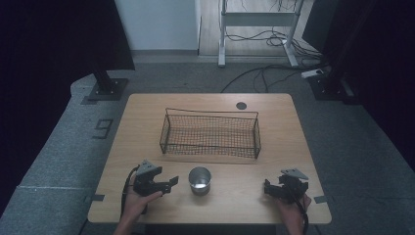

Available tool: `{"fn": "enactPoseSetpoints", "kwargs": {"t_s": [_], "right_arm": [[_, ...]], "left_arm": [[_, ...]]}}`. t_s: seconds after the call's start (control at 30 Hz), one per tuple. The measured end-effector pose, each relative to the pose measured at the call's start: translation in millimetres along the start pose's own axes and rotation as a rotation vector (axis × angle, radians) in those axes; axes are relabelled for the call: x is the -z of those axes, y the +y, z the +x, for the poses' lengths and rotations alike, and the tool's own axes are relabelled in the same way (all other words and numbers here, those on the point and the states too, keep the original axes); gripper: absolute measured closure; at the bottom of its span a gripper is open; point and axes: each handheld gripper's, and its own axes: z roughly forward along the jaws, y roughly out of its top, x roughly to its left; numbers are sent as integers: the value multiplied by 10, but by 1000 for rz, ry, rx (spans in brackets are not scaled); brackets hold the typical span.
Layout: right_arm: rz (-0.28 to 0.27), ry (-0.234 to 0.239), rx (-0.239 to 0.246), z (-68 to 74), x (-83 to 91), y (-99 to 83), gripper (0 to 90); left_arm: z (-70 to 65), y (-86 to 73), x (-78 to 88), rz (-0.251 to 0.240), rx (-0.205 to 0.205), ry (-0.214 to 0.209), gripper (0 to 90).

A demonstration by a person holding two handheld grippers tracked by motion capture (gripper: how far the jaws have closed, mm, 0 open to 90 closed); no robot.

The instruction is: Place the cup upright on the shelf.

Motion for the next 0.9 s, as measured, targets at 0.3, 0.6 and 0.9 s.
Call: {"fn": "enactPoseSetpoints", "kwargs": {"t_s": [0.3,0.6,0.9], "right_arm": [[-2,9,7,2,2,-2,0],[-6,11,12,9,13,-11,10],[-5,7,8,13,16,-13,9]], "left_arm": [[-4,-17,-40,19,-6,-3,166],[-31,1,-3,3,-11,-9,166],[-104,20,13,0,-32,-38,160]]}}
